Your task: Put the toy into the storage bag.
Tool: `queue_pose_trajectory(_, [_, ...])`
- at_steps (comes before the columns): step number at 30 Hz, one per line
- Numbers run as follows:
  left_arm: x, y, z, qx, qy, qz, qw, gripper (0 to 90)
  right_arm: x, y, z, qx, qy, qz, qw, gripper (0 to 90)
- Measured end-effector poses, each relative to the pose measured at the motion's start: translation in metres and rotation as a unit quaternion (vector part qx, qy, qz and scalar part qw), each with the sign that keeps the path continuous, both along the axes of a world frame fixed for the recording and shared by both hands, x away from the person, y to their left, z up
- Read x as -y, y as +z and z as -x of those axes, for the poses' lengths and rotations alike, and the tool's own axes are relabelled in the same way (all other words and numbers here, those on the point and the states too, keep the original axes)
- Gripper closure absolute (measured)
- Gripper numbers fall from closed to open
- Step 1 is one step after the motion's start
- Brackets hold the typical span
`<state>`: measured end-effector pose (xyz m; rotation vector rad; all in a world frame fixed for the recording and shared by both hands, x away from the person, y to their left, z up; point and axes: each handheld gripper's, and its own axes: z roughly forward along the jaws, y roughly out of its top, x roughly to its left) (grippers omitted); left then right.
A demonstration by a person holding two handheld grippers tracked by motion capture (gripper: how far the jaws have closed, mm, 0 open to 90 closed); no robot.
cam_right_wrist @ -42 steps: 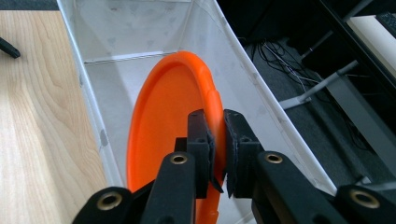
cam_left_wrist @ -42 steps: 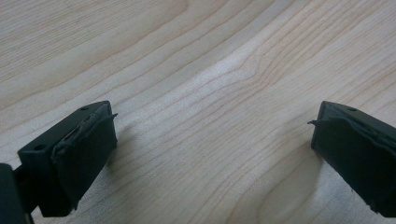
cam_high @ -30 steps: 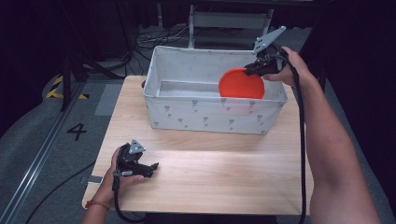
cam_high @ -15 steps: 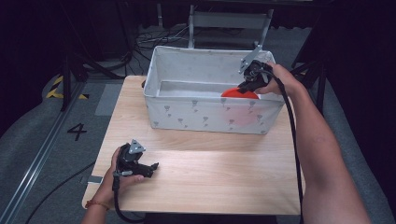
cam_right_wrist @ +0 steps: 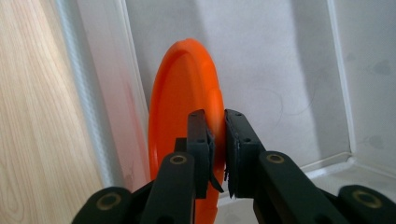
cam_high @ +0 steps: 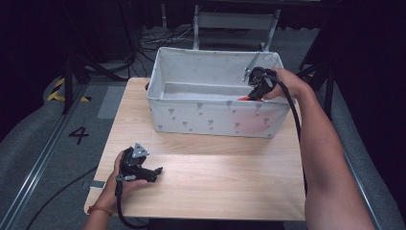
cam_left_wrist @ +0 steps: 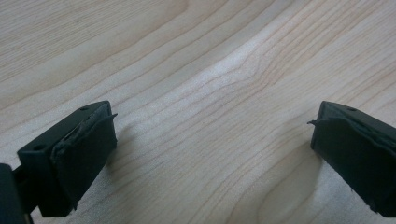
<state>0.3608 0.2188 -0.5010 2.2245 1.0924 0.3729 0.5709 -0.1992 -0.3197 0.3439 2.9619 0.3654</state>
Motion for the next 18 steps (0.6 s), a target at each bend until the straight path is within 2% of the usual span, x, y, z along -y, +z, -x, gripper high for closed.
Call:
queue_pose_trajectory(5, [0.0001, -0.0001, 0.0, 0.001, 0.0, 0.0, 1.0, 0.5, 0.002, -0.006, -0.0007, -0.014, -0.006, 0.016, 0.9998, 80.8])
queue_pose_trajectory(11, [0.0001, -0.0001, 0.0, 0.001, 0.0, 0.0, 1.0, 0.5, 0.0047, -0.0086, 0.0014, -0.027, -0.008, 0.006, 0.9996, 80.6])
queue_pose_trajectory(18, [0.0003, -0.0001, 0.0004, -0.002, 0.001, 0.001, 1.0, 0.5, 0.0042, -0.0089, 0.0017, -0.02, -0.014, 0.017, 0.9996, 77.4])
